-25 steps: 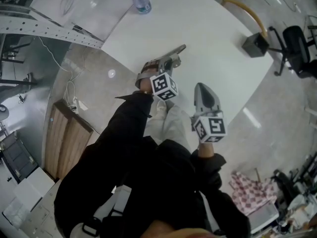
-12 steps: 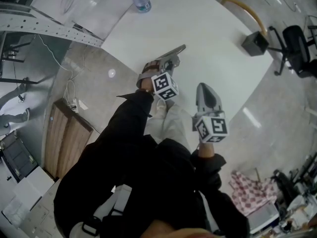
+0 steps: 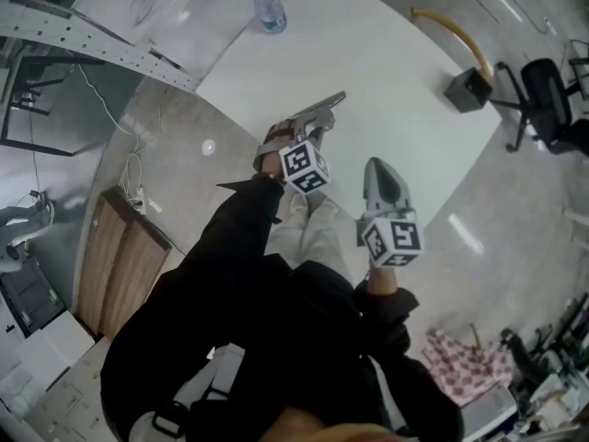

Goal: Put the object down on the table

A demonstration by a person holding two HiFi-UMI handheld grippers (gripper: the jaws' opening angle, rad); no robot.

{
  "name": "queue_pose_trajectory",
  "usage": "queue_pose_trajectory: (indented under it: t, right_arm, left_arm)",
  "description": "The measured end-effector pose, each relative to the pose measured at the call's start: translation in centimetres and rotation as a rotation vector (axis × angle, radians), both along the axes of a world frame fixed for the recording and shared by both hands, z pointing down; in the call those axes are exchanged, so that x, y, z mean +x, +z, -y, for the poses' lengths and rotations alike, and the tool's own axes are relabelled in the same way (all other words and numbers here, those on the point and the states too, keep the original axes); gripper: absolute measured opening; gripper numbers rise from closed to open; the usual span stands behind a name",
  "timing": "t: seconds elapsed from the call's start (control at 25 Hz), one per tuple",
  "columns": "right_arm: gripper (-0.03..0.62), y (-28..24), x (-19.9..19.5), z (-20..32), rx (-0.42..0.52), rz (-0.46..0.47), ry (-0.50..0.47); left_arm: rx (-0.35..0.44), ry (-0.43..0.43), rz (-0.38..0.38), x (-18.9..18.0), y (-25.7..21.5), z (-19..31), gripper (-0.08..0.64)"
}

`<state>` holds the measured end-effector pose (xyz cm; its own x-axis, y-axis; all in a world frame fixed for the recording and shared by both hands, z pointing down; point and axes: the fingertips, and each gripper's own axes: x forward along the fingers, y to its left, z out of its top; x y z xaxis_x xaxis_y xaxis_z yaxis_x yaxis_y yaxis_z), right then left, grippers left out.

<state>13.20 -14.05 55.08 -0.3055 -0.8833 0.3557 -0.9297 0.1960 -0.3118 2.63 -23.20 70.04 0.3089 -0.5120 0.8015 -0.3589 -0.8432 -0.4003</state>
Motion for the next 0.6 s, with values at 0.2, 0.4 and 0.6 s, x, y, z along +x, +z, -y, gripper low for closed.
queue_pose_trajectory:
  t: [0.2,0.4,0.6]
  right_arm:
    - [-0.008,-1.6,0.8,0.2,0.024,-0.026,-0.002]
    - [-0.008,-3.6,1.4,0.4,0.060,-0.050,-0.009]
    - [-0.008,-5.9,1.3,0.7,0.095,-0.074,-0.013]
  left_arm:
    - [-0.005,-0.065,-0.091,-0.4,-3.0,-0.4,0.112]
    - [-0.006,-0.154,-0.249,-0.6,-7.3,-0.6,0.111]
    - [0.000,-0.207,-0.412,-0.3,-11.9,-0.5,0.109]
